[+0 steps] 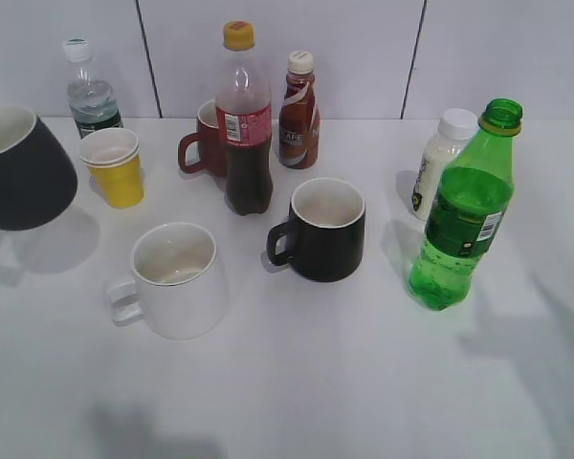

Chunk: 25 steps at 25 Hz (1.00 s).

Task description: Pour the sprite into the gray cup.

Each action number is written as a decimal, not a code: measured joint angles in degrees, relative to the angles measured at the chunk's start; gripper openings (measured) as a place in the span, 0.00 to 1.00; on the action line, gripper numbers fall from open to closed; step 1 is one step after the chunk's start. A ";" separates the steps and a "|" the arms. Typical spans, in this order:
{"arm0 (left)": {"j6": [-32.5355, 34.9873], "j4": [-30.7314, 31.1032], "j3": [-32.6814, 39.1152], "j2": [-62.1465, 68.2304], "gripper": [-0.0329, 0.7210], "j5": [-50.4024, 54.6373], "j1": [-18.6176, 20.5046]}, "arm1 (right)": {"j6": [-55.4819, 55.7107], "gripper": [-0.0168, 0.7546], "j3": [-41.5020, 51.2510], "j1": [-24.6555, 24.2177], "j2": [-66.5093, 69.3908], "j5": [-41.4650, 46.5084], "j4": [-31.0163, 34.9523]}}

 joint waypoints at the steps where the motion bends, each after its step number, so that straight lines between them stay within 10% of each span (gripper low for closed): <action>1: 0.00 -0.36 0.00 -0.67 0.12 0.00 -1.02 | -0.55 0.67 0.15 0.00 2.92 -1.80 0.07; 7: -0.04 0.01 0.54 -2.46 0.12 0.01 -5.95 | -1.44 0.64 0.41 4.58 14.17 -10.24 0.63; 15: -0.04 0.04 0.81 -6.37 0.12 0.58 -6.46 | -1.25 0.59 5.57 26.57 17.84 -12.17 1.26; 25: -0.04 0.22 0.86 -10.79 0.12 0.41 -11.59 | 5.61 0.73 17.03 27.51 32.41 -30.95 0.16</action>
